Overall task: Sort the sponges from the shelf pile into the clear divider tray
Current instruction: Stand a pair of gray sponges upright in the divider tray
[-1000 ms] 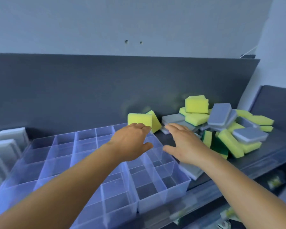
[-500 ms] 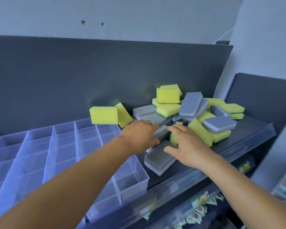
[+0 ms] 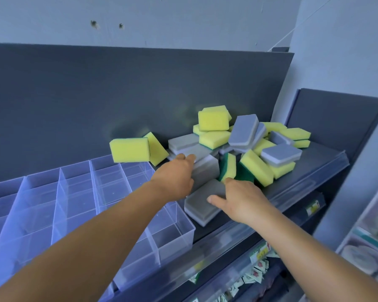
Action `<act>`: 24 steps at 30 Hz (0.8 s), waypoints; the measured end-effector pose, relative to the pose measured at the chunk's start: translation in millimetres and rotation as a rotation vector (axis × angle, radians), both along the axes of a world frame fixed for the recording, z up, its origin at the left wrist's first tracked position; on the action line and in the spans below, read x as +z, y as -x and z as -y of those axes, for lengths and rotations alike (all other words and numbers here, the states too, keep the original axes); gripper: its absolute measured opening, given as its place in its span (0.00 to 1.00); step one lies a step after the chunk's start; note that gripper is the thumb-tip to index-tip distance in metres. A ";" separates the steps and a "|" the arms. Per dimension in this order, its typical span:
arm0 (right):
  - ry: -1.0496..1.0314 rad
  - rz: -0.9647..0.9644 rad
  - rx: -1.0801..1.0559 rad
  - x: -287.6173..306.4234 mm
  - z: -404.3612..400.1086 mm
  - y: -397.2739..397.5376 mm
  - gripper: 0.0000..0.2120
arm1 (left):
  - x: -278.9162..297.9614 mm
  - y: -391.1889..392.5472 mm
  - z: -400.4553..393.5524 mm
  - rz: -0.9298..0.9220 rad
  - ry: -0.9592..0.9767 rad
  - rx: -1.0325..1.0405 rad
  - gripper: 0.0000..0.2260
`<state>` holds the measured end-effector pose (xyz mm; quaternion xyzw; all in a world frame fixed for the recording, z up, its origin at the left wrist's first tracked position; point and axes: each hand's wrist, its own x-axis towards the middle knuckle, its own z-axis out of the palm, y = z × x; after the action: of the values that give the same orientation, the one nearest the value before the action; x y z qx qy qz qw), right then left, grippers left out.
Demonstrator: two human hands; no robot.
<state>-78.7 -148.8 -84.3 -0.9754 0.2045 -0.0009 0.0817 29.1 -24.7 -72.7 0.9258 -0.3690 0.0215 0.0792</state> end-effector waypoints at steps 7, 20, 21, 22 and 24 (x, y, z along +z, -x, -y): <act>-0.352 0.236 -0.077 1.9 -9.9 4.4 0.29 | 0.2 3.6 -13.6 -0.107 0.239 -0.009 0.16; -0.404 0.646 0.187 50.7 -4.5 -8.5 0.20 | 37.5 7.2 -52.0 -0.131 0.612 -0.032 0.47; -0.413 0.662 0.213 53.1 -7.0 -11.9 0.19 | 40.2 8.2 -56.9 -0.118 0.629 -0.023 0.44; -0.429 0.672 0.240 54.4 -10.1 -15.7 0.18 | 42.7 9.5 -62.5 -0.112 0.656 -0.003 0.41; -0.472 0.673 0.298 55.9 -19.3 -24.0 0.17 | 47.0 12.4 -75.3 -0.095 0.713 0.065 0.30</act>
<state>-54.7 -129.6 -28.4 -0.8942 0.0181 -0.2601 0.3639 16.8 50.5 -25.7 0.8511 -0.3047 0.1084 0.4136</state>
